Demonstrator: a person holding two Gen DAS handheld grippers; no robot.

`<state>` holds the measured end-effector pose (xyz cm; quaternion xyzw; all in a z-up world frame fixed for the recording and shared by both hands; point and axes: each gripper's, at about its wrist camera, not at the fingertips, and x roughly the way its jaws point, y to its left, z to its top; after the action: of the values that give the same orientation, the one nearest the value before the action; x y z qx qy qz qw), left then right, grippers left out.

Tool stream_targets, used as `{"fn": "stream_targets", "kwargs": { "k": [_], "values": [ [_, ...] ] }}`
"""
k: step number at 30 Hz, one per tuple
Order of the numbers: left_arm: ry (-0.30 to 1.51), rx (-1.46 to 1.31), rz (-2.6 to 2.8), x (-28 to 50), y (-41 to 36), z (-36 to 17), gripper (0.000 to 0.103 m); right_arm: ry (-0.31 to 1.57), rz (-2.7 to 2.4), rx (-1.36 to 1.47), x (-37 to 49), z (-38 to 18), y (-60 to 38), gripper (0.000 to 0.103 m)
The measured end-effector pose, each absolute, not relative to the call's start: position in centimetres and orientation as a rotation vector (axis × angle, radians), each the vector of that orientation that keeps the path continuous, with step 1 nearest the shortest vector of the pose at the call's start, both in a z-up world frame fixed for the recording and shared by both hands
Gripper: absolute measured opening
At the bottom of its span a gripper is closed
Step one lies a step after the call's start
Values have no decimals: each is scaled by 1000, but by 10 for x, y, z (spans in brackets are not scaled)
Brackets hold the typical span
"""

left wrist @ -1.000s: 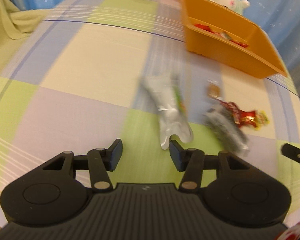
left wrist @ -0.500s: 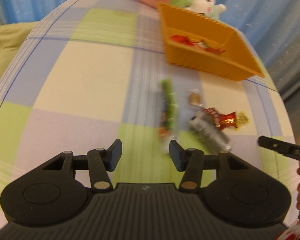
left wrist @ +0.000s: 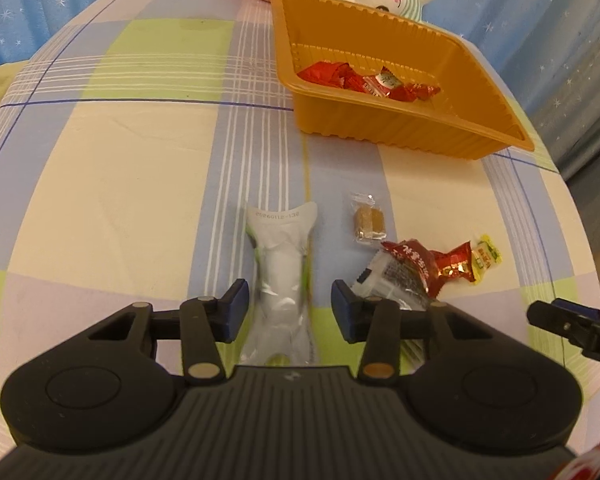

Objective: Organize snacks
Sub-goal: 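Lower the left gripper onto the white foil pouch and close it, then grasp the clear packet of black snacks with the right gripper while the left gripper holds the pouch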

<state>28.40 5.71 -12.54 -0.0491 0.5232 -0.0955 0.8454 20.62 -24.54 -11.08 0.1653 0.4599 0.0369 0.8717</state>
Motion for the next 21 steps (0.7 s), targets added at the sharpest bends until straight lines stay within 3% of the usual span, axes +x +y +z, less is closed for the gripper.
{"fn": "stream_targets", "kwargs": {
  "k": [12, 21],
  "values": [
    [1109, -66, -197, 295, 54, -131, 27, 955, 120, 330, 209, -110, -238, 72],
    [1093, -44, -182, 288, 61, -128, 26, 930, 239, 271, 214, -106, -214, 71]
  ]
}}
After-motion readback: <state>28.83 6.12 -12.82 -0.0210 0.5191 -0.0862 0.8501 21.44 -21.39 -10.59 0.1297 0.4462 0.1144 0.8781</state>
